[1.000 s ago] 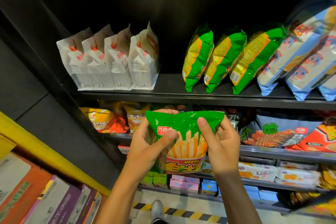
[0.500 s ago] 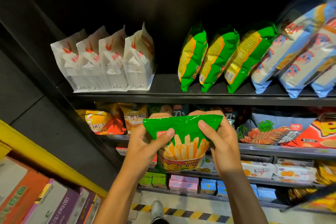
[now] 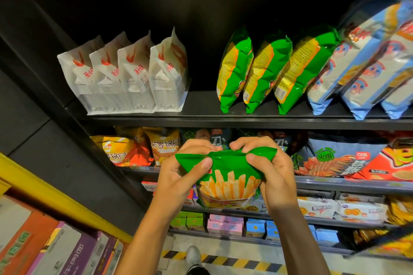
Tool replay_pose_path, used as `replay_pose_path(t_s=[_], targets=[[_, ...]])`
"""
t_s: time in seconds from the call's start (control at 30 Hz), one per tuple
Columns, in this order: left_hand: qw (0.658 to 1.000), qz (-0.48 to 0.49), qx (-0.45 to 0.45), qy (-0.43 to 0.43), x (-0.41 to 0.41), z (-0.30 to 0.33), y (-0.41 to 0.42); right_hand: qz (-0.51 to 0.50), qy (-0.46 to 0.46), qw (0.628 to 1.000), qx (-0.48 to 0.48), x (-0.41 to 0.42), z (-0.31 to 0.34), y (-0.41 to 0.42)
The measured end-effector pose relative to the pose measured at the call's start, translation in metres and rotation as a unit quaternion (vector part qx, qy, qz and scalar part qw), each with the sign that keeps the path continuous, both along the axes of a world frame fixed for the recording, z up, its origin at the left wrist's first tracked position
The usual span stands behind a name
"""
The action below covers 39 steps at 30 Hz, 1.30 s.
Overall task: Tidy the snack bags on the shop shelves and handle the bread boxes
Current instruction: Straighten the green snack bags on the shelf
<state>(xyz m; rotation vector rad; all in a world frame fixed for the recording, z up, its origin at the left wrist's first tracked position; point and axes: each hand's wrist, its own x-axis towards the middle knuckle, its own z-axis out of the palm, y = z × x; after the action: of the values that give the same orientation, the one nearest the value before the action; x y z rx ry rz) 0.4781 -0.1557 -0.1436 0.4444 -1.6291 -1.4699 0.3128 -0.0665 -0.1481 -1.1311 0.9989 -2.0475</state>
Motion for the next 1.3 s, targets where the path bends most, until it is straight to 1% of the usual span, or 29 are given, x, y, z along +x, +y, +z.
replay_pose_path(t_s=[0.2, 0.33, 0.6, 0.73, 0.87, 1.03, 1.17, 1.23, 1.3], targets=[[0.999, -0.023, 0.014, 0.042, 0.004, 0.004, -0.002, -0.009, 0.03, 0.999, -0.021, 0.002, -0.001, -0.001], [0.995, -0.019, 0.034, 0.089, 0.005, 0.003, -0.001, -0.002, 0.021, 0.999, -0.028, 0.007, -0.005, 0.001], [0.993, -0.04, 0.056, 0.1, 0.006, 0.0, -0.003, -0.016, 0.026, 0.998, -0.055, 0.007, -0.007, 0.001], [0.991, -0.04, 0.072, 0.109, 0.005, -0.002, -0.004, -0.02, 0.01, 0.998, -0.05, 0.009, -0.01, 0.002], [0.989, -0.045, 0.086, 0.114, 0.003, -0.004, -0.003, -0.021, -0.011, 0.998, -0.066, 0.006, -0.01, 0.001], [0.985, -0.018, 0.131, 0.109, 0.003, -0.005, -0.004, -0.005, -0.024, 0.999, -0.031, 0.002, -0.014, -0.001], [0.986, 0.001, 0.136, 0.097, 0.009, -0.002, -0.006, -0.025, -0.013, 0.999, 0.03, 0.005, -0.011, -0.002], [0.985, 0.021, 0.147, 0.086, 0.011, 0.002, -0.007, -0.011, -0.006, 0.999, 0.053, 0.004, -0.013, -0.006], [0.982, 0.06, 0.161, 0.073, 0.012, 0.004, -0.01, 0.027, 0.02, 0.997, 0.073, 0.002, -0.019, -0.009]])
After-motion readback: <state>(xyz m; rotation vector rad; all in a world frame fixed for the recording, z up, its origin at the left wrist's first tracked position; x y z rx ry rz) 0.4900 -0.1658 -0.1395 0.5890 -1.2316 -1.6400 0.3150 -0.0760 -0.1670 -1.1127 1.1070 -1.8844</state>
